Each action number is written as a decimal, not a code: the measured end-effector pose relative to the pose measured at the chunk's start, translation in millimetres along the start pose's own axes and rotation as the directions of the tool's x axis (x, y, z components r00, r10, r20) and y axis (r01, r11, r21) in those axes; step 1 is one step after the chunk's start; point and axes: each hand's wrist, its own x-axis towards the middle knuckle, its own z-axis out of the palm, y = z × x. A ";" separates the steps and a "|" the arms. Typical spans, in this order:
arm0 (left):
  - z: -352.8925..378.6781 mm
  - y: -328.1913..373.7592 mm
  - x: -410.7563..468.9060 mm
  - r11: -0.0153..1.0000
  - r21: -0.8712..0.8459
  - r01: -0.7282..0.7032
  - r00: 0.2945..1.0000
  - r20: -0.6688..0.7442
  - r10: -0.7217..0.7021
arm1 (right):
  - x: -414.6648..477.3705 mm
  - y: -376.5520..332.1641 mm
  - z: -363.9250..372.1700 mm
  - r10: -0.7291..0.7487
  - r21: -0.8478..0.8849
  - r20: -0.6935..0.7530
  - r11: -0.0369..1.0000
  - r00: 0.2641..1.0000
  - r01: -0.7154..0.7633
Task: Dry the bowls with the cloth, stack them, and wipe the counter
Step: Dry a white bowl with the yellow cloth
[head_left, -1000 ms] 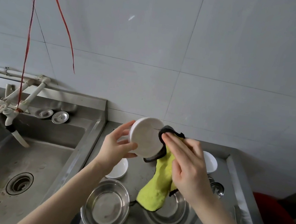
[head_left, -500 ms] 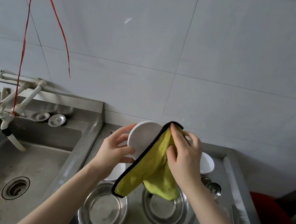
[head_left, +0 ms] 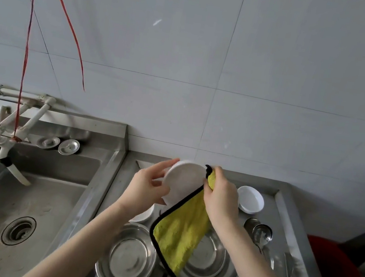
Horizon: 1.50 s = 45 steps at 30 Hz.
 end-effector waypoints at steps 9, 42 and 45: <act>12.5 -15.4 -4.1 0.950 0.301 -0.086 0.976 -0.165 0.140 | -1.6 4.9 5.4 0.005 0.080 -0.074 0.997 0.997 0.001; 21.6 -28.8 -4.8 0.942 0.290 -0.171 0.946 -0.219 0.239 | -7.8 15.9 6.9 -0.096 0.095 -0.065 0.990 0.993 0.102; 15.3 -27.2 4.5 0.763 0.582 -0.281 0.932 -0.025 0.362 | -9.3 13.1 6.8 -0.256 -0.052 0.090 0.964 0.962 0.261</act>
